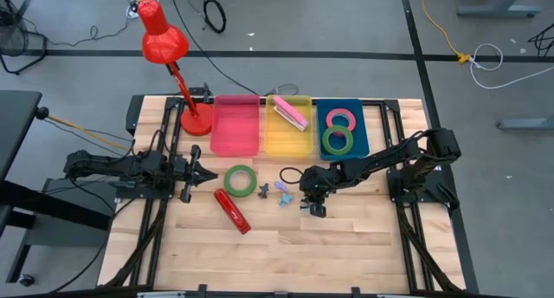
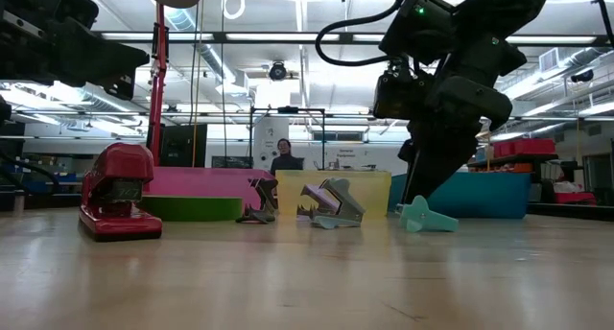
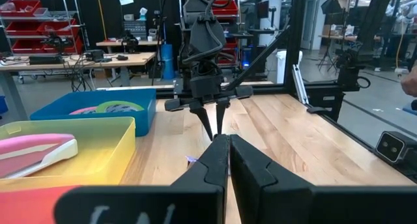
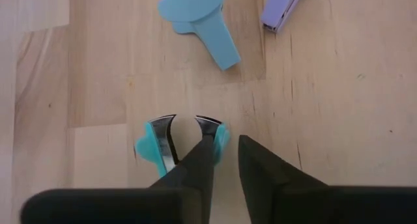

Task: Pick and place Stapler, Stapler remover, tape
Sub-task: Put the right blue staple remover into the pink bin

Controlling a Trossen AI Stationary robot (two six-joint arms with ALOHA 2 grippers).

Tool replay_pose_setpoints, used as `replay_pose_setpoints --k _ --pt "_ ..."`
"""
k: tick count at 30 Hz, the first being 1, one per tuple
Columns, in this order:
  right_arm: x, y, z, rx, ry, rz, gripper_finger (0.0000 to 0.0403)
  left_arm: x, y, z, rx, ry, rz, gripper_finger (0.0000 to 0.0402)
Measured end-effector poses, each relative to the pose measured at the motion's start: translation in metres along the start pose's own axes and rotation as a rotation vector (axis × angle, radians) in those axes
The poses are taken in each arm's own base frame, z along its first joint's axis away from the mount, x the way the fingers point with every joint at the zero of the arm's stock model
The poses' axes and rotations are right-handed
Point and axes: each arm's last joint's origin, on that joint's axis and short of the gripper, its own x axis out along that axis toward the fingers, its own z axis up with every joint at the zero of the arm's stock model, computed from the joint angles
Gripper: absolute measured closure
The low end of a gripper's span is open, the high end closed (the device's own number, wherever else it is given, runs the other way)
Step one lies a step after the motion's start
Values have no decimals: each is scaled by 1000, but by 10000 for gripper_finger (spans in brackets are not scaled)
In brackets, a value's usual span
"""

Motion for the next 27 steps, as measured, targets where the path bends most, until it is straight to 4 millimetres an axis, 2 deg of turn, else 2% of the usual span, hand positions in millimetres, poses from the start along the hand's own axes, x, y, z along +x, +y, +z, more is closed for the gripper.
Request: replay_pose_setpoints --k 15,22,27 --pt "0 0 0 -3 -2 2 395 0 0 0 0 0 0 381" --pt "-2 1 1 -9 -5 12 399 0 0 0 0 0 0 381" --pt "-15 3 5 -40 -49 29 400 0 0 0 0 0 0 381"
